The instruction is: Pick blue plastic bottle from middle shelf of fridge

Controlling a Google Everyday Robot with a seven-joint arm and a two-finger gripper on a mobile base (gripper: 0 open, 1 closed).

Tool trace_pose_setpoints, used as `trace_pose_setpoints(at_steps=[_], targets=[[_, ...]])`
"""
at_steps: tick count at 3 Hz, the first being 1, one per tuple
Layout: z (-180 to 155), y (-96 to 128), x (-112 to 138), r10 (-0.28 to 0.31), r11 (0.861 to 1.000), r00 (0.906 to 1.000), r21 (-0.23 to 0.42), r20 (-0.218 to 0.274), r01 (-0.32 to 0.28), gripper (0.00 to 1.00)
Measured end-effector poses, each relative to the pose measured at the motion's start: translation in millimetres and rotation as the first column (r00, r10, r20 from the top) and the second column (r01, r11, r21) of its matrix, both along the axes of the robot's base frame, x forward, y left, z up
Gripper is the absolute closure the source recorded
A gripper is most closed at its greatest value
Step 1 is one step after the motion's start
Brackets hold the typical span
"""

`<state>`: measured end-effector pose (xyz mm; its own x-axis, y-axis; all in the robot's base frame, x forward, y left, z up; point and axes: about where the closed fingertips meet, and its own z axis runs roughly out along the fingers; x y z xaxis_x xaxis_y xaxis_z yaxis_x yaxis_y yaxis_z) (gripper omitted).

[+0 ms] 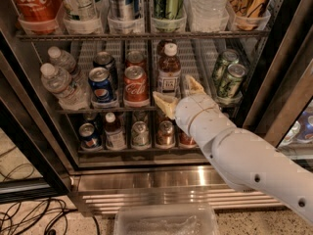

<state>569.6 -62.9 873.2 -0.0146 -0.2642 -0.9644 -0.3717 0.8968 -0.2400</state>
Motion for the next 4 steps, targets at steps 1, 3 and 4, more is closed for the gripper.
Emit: trace_pose_setpoints(at_steps=[1,3,4], targets=[[0,-1,5,-0.036,0.999,0.9994,0.013,0.001,0.036,0.28],[-1,-3,18,-0.078,0.996,0.9968,0.042,-0.018,0.078,0.28],[-3,-1,25,-0.081,0.995,0.9963,0.05,-0.03,0.082,0.3]])
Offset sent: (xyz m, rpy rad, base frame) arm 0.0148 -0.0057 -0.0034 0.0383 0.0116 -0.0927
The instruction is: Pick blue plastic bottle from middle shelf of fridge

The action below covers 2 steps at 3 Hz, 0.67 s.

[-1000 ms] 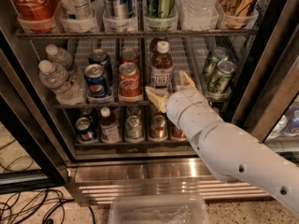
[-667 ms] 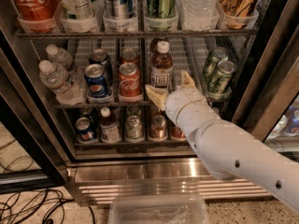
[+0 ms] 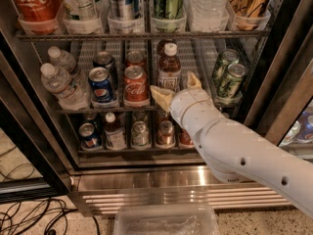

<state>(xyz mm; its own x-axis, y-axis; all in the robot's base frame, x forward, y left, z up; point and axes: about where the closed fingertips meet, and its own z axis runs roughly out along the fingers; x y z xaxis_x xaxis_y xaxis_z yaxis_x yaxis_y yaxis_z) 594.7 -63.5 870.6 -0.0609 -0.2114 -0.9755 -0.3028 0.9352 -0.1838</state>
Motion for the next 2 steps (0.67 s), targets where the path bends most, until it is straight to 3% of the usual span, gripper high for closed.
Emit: trace_pose_setpoints(at_steps=[2], targets=[[-4.8,1.3,15.6,-0.008,1.0,0.9997,0.013,-0.024,0.008,0.3]])
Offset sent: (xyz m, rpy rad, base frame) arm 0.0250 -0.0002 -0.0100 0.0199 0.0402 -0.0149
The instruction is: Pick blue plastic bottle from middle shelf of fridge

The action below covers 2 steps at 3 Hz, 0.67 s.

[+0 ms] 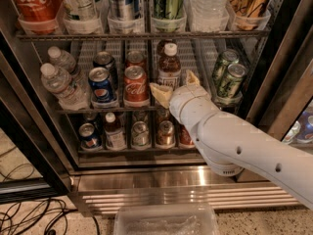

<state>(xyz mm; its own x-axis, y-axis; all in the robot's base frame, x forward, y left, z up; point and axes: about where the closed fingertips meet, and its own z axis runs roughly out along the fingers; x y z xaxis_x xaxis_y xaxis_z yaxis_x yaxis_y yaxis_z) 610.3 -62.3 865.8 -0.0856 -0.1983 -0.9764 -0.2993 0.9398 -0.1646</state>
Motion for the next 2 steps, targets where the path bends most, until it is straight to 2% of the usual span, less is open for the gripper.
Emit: trace_pose_setpoints(at_steps=[1,2], targets=[[-4.2,-0.4,8.2,-0.002,1.0,0.9999,0.008,-0.014,0.002,0.28],[-7.5,1.2,13.1,0.001,1.0,0.9997,0.016,-0.024,-0.001,0.47]])
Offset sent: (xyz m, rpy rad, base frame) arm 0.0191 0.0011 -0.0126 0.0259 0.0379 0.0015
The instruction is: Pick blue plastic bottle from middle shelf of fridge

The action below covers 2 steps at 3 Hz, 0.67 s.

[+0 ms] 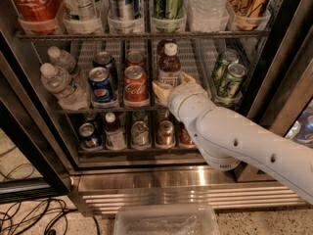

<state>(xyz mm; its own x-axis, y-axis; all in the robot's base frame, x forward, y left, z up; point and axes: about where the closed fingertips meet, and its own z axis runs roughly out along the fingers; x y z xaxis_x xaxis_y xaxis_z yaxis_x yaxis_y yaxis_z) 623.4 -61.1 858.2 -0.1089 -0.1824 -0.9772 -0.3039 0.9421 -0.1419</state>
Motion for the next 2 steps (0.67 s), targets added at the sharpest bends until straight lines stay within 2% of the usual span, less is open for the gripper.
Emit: trace_pose_setpoints(at_steps=[2], targets=[[0.0,0.1,0.1,0.0,1.0,1.0,0.001,0.0,0.0,0.94]])
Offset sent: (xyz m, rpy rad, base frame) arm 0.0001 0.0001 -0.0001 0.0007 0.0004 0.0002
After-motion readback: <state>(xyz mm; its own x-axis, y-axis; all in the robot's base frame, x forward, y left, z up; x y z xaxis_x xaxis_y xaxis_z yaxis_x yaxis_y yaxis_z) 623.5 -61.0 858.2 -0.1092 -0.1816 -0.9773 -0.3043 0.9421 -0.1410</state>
